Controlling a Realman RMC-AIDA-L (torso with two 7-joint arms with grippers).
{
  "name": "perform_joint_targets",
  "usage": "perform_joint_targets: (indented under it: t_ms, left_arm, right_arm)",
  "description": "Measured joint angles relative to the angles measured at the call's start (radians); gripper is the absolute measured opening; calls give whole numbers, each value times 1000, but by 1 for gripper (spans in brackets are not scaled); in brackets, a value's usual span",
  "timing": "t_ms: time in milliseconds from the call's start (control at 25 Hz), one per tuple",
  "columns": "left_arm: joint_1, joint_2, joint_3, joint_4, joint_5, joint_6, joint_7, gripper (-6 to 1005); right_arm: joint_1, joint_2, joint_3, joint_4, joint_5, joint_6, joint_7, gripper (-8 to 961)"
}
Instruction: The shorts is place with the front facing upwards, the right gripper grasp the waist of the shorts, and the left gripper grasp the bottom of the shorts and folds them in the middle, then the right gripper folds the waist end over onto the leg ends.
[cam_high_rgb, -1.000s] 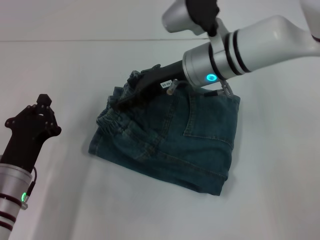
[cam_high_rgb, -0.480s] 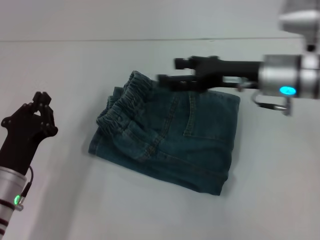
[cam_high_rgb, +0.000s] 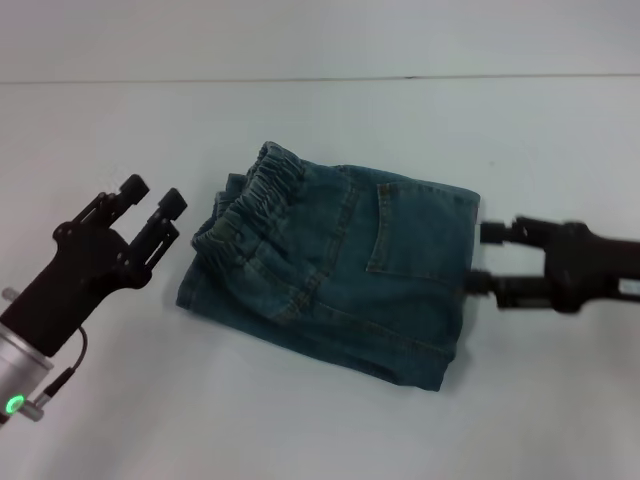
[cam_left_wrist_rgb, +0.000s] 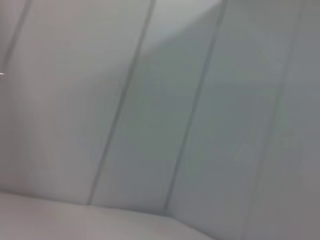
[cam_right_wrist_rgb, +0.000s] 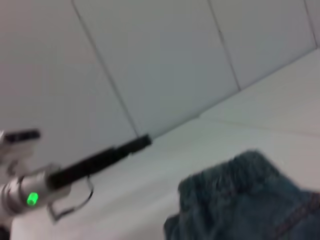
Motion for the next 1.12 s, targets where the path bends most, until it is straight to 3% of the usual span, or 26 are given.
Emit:
perform_joint_targets:
  t_ms: [160, 280, 400, 760, 1120]
  left_arm:
    - [6, 2, 122, 141, 8, 65, -113, 544]
    - [28, 4, 263, 272, 16, 105, -232, 647]
    - [47, 2, 348, 384, 62, 159, -330, 713]
    - [41, 3, 368, 471, 188, 176, -442, 945]
    - [45, 1, 371, 471, 192, 181, -446, 944]
  right_arm:
    - [-32, -19, 23, -3, -63, -84, -19, 948]
    - [-45, -22, 61, 0, -97, -120, -27, 948]
    - [-49, -18, 76, 0, -121, -131, -41, 944]
    - [-15, 12, 78, 1, -158, -118, -54, 941]
    - [2, 17, 79, 1, -158, -106, -61, 942]
